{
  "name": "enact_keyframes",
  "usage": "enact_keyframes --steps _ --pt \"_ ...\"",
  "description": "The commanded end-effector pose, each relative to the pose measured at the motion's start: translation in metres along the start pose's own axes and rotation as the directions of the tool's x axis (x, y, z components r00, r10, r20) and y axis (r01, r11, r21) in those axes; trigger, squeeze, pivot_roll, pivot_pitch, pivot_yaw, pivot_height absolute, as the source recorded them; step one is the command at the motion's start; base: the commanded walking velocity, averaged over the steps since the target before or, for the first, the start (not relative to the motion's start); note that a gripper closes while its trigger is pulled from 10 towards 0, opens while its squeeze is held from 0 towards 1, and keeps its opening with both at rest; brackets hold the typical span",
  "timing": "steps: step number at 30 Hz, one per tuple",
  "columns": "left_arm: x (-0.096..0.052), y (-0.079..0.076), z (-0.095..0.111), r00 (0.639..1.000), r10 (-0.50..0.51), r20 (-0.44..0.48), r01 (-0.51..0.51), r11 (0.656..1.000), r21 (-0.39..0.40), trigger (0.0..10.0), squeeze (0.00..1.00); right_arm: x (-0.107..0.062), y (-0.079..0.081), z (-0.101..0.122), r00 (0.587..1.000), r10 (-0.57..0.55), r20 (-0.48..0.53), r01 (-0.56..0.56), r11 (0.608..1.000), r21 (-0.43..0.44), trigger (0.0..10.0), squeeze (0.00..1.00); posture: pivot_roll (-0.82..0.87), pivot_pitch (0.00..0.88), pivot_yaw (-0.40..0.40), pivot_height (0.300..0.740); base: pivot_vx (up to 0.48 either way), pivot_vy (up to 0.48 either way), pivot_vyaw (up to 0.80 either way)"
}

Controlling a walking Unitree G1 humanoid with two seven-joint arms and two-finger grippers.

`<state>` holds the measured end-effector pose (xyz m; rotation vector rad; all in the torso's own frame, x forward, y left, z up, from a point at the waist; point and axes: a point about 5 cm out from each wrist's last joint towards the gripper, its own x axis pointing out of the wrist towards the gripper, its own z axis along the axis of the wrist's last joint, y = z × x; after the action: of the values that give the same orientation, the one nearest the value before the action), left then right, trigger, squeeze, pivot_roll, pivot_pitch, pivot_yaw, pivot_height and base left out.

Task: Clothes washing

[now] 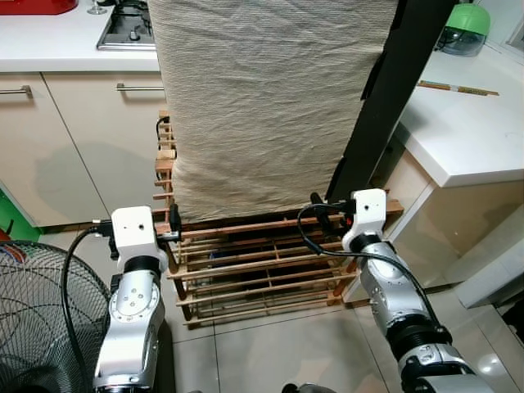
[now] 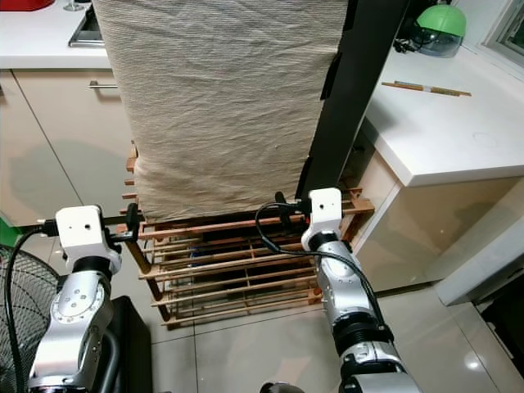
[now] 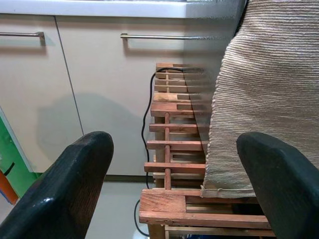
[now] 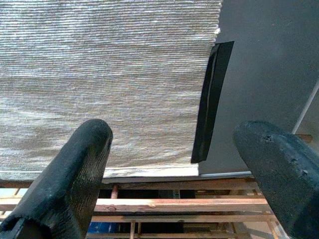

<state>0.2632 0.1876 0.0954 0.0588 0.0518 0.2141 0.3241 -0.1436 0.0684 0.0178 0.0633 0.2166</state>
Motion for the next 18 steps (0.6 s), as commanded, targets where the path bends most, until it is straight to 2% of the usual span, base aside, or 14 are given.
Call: enact_keyframes --steps 1,2,3,5,6,7,8,9,12,14,17,18 --pt "0.019 -0.027 0.007 0.953 -0.302 -0.009 0.292 0.929 -0.226 10.0 0.0 0.013 0.019 0.007 0.999 0.043 -0.001 -0.042 0.987 0.158 10.0 0.0 0.01 0.0 -0.027 0.74 0.0 0.0 0.0" --pt "0.019 -0.027 0.007 0.953 -0.302 -0.009 0.292 0.929 -0.226 10.0 0.0 0.013 0.019 0.007 0.999 0.043 -0.001 -0.042 0.987 0.158 10.0 0.0 0.01 0.0 -0.027 0.74 0.0 0.0 0.0" --pt "0.021 -0.027 0.01 0.957 -0.287 0.03 0.287 0.933 -0.216 10.0 0.0 0.012 0.018 0.011 0.999 0.042 0.026 -0.046 0.99 0.137 10.0 0.0 -0.04 0.0 -0.045 0.74 0.0 0.0 0.0" --pt "0.02 -0.028 0.012 0.956 -0.285 0.073 0.294 0.935 -0.2 10.0 0.0 0.007 0.016 0.014 0.993 0.078 0.087 -0.086 0.993 0.084 10.0 0.0 -0.04 0.0 -0.051 0.74 0.0 0.0 0.0" --pt "0.018 -0.027 0.012 0.953 -0.294 0.081 0.304 0.935 -0.185 10.0 0.0 0.004 0.017 0.012 0.99 0.102 0.098 -0.112 0.989 0.099 10.0 0.0 -0.04 0.0 -0.051 0.74 0.0 0.0 0.0" --pt "0.018 -0.027 0.012 0.953 -0.294 0.081 0.304 0.935 -0.185 10.0 0.0 0.004 0.017 0.012 0.99 0.102 0.098 -0.112 0.989 0.099 10.0 0.0 -0.04 0.0 -0.051 0.74 0.0 0.0 0.0" --pt "0.014 -0.026 0.006 0.947 -0.315 0.06 0.32 0.938 -0.135 10.0 0.0 -0.001 0.014 0.005 0.99 0.117 0.081 -0.127 0.982 0.14 10.0 0.0 -0.03 0.0 -0.048 0.74 0.0 0.0 0.0" --pt "0.011 -0.024 0.0 0.946 -0.323 0.026 0.324 0.939 -0.118 10.0 0.0 -0.003 0.012 0.001 0.991 0.115 0.062 -0.124 0.98 0.157 10.0 0.0 -0.03 0.0 -0.045 0.74 0.0 0.0 0.0" --pt "0.008 -0.021 -0.004 0.944 -0.33 -0.003 0.328 0.939 -0.104 10.0 0.0 -0.005 0.011 -0.001 0.992 0.118 0.053 -0.125 0.98 0.155 10.0 0.0 -0.03 0.0 -0.04 0.74 0.0 0.0 0.0" --pt "0.007 -0.019 0.003 0.942 -0.335 -0.002 0.334 0.939 -0.085 10.0 0.0 -0.008 0.009 0.006 0.989 0.123 0.082 -0.133 0.982 0.131 10.0 0.0 -0.02 0.0 -0.03 0.74 0.0 0.0 0.0" --pt "0.002 -0.011 0.019 0.936 -0.345 0.066 0.35 0.932 -0.093 10.0 0.0 -0.016 -0.005 0.016 0.988 0.074 0.136 -0.089 0.99 0.107 10.0 0.0 -0.02 0.0 -0.026 0.74 0.0 0.0 0.0" --pt "-0.008 -0.005 0.023 0.934 -0.347 0.091 0.355 0.93 -0.098 10.0 0.0 -0.026 -0.017 0.017 0.987 0.043 0.156 -0.057 0.995 0.087 10.0 0.0 -0.02 0.0 -0.026 0.74 0.0 0.0 0.0"
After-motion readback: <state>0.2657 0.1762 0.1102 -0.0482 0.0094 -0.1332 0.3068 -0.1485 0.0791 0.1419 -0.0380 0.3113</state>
